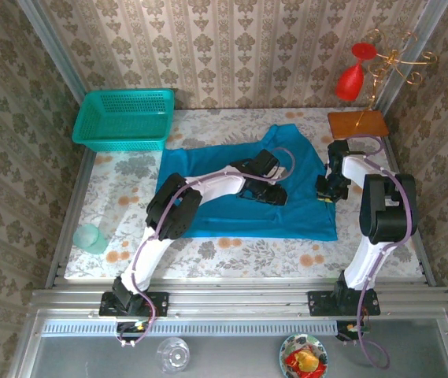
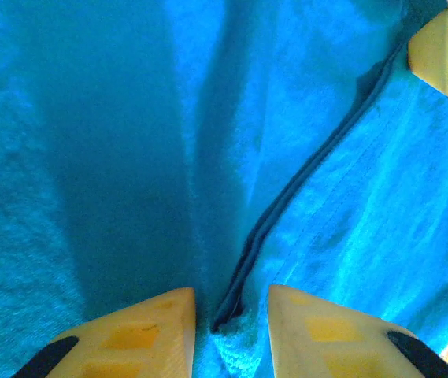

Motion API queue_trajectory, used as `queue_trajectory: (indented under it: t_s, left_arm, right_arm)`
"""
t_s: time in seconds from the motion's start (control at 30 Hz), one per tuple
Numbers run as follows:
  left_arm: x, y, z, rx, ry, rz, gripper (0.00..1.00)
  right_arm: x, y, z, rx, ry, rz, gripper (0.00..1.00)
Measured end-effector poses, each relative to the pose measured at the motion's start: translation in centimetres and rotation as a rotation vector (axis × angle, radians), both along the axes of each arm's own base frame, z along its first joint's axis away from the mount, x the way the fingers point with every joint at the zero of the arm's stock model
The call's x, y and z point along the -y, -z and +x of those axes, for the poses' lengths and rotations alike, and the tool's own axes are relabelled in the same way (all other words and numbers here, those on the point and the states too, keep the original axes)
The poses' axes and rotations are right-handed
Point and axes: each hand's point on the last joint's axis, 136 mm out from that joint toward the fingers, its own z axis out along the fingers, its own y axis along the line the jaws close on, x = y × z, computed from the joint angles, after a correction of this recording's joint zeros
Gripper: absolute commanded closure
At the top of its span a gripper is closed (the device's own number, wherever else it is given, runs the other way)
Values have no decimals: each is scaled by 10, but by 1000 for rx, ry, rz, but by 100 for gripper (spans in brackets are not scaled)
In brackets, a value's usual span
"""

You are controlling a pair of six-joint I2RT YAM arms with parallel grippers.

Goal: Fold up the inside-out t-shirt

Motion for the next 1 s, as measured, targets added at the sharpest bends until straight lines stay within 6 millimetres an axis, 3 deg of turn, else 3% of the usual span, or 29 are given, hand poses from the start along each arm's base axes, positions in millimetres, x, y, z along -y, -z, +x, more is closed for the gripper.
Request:
queue_trajectory:
  t_s: [0.57, 0.87, 1.0]
  left_arm:
    - [-1, 0, -2, -25, -21, 37, 88]
    - [-1, 0, -2, -25, -21, 37, 84]
    - [-1, -1, -3, -28, -19, 35, 88]
  right_arm:
    - [-5, -2, 2, 7, -3, 29, 100]
    - [-7, -16, 3, 39, -5, 37, 100]
    - [-7, -29, 3, 65, -6, 36, 100]
